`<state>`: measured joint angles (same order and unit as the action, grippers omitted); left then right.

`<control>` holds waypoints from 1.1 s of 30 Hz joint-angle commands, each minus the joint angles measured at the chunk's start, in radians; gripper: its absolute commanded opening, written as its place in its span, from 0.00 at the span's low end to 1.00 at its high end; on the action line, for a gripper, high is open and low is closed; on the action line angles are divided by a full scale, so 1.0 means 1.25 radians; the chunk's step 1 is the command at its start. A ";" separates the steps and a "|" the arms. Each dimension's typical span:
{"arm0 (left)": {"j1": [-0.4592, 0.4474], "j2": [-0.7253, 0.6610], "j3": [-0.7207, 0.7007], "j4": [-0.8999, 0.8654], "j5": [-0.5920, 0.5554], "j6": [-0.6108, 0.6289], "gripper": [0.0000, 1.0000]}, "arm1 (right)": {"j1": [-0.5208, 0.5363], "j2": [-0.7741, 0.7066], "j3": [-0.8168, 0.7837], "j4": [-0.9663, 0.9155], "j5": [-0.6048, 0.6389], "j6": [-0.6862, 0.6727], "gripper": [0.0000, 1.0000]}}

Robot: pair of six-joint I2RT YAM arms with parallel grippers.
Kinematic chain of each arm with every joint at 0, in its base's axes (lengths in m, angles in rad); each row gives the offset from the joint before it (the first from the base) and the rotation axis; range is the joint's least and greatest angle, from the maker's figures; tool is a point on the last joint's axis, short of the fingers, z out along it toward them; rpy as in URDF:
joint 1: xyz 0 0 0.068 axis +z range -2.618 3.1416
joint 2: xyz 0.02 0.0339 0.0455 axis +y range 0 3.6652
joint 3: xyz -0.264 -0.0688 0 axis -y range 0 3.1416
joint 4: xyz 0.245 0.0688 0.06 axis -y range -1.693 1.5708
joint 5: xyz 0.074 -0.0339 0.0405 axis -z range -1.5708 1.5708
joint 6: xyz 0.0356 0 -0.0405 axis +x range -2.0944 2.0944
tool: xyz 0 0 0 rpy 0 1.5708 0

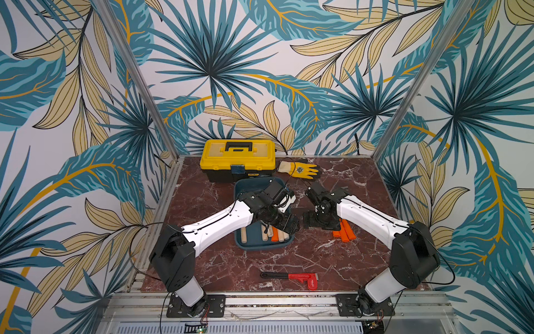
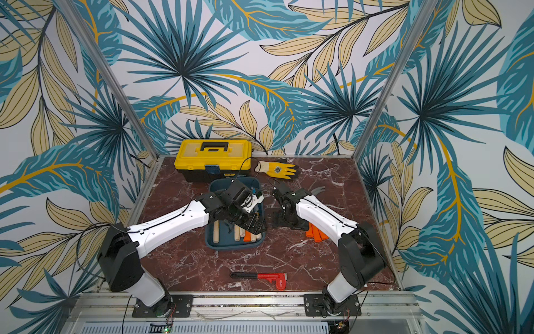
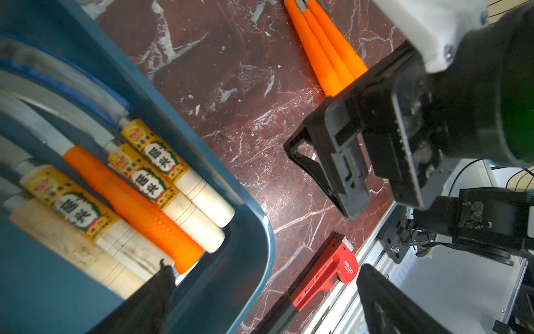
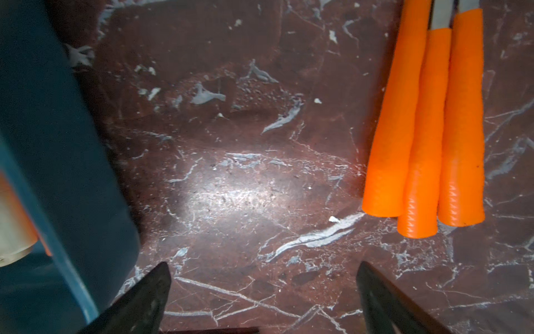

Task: Put small sickles into storage boxes
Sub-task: Place the sickle in the storage box, then pick up the sickle at the center of the board.

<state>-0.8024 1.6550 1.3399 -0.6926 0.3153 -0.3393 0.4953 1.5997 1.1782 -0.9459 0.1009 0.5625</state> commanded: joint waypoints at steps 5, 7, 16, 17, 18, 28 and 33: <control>-0.018 0.046 0.041 0.084 0.026 0.023 0.99 | -0.063 -0.027 -0.068 0.032 0.001 -0.028 0.99; -0.020 0.056 0.039 0.106 0.030 0.025 0.99 | -0.084 -0.028 -0.085 0.043 -0.003 -0.036 1.00; -0.025 0.086 0.035 0.177 0.043 0.028 0.99 | -0.168 -0.009 -0.126 0.079 -0.032 -0.073 1.00; -0.024 0.090 0.038 0.177 0.045 0.029 1.00 | -0.176 -0.003 -0.128 0.085 -0.037 -0.075 0.99; -0.024 0.095 0.041 0.177 0.046 0.030 1.00 | -0.182 0.003 -0.129 0.088 -0.041 -0.077 0.99; -0.023 0.131 0.076 0.173 0.075 0.036 1.00 | -0.216 0.061 -0.125 0.123 -0.071 -0.094 0.77; -0.021 0.142 0.093 0.152 0.083 0.052 0.99 | -0.220 0.088 -0.119 0.131 -0.060 -0.100 0.73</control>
<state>-0.8288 1.8206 1.4185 -0.4961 0.3985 -0.3019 0.2237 1.6859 1.0348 -0.7879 0.0250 0.4500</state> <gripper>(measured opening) 0.995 0.732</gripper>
